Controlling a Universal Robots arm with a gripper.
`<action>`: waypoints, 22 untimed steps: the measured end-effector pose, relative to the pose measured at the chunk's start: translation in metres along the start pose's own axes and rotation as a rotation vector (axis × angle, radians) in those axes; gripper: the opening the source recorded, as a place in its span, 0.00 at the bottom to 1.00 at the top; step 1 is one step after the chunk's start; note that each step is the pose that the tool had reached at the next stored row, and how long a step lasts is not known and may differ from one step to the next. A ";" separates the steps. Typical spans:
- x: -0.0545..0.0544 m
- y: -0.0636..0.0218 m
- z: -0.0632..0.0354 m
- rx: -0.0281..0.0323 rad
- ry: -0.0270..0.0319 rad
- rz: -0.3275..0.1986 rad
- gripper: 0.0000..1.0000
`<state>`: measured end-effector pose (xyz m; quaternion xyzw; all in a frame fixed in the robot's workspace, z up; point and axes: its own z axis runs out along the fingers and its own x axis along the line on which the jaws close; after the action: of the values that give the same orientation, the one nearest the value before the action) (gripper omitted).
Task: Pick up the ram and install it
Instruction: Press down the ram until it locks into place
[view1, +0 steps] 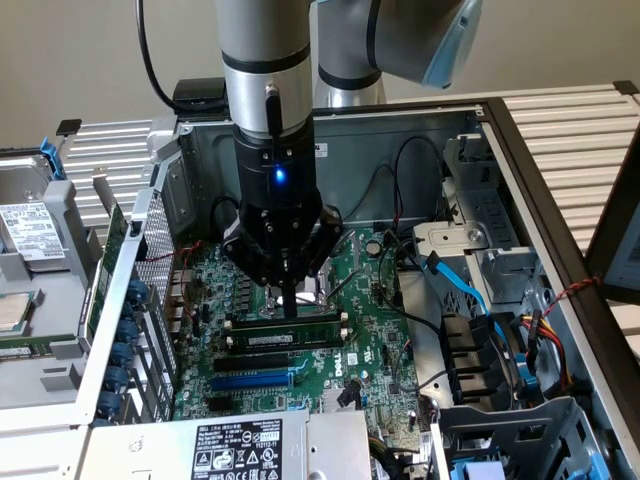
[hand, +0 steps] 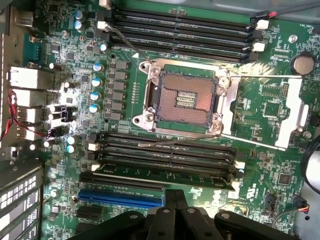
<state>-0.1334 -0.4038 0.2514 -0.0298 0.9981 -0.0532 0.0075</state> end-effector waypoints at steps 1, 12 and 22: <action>0.000 0.0000 0.0000 0.0002 0.0001 0.012 0.11; -0.004 -0.0002 0.0001 0.0012 -0.0089 0.044 0.11; -0.022 -0.0013 0.0004 0.0018 -0.0160 0.061 0.11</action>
<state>-0.1110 -0.4037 0.2513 0.0003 0.9984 -0.0536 0.0171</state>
